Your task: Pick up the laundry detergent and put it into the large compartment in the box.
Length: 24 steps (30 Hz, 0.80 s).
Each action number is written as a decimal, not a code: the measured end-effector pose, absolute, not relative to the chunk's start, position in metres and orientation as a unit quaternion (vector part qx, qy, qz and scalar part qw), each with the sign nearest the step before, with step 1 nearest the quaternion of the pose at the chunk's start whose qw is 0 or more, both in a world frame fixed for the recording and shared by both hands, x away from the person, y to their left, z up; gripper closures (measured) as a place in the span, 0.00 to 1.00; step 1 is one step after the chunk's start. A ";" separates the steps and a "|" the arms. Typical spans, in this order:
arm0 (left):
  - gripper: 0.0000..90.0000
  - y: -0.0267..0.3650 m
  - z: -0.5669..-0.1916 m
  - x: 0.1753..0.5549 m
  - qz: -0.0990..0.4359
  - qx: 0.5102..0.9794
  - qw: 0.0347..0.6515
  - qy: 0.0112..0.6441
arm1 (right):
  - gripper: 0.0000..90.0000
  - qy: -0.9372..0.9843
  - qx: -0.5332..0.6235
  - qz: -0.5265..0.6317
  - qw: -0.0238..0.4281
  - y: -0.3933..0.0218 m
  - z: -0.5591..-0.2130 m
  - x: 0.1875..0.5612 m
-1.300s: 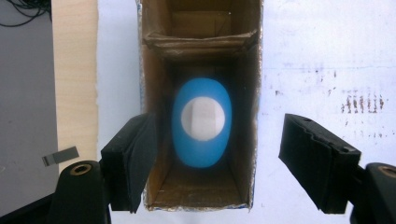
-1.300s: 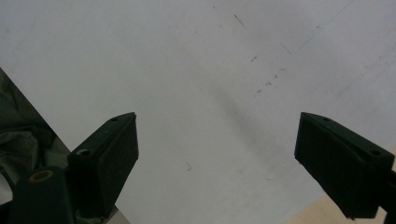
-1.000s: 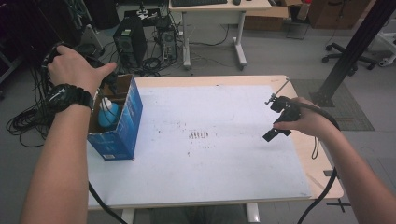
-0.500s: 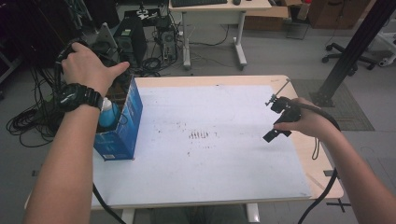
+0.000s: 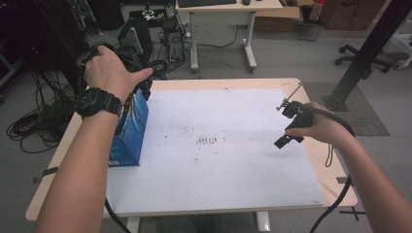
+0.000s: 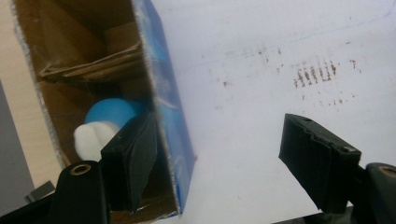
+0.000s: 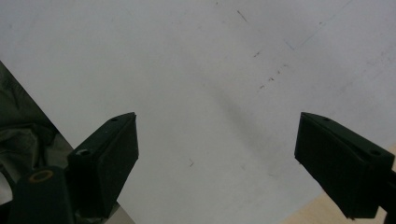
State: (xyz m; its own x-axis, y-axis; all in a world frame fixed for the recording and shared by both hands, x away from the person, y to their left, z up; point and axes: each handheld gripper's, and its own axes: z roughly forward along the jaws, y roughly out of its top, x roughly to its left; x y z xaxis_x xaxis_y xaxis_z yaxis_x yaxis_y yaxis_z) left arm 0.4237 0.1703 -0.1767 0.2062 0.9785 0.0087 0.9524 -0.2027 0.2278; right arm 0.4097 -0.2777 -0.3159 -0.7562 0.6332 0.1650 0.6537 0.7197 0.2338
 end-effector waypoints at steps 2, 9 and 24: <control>0.31 0.168 -0.178 0.424 0.075 0.774 0.084 0.623 | 0.15 -0.926 -0.350 -0.140 0.038 -0.277 -0.316 0.409; 0.30 0.152 -0.182 0.427 0.074 0.789 0.082 0.605 | 0.15 -0.925 -0.352 -0.140 0.038 -0.280 -0.317 0.409; 0.30 0.124 -0.200 0.428 0.065 0.812 0.081 0.575 | 0.15 -0.924 -0.354 -0.138 0.040 -0.281 -0.320 0.408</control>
State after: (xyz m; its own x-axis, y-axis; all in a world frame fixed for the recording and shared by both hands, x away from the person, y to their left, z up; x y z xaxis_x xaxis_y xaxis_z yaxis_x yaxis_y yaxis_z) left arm 0.4277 0.1239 -0.2003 0.3303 0.9438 0.0128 0.9226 -0.3257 0.2065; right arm 0.4080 -0.2812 -0.3197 -0.7462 0.6432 0.1717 0.6654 0.7114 0.2263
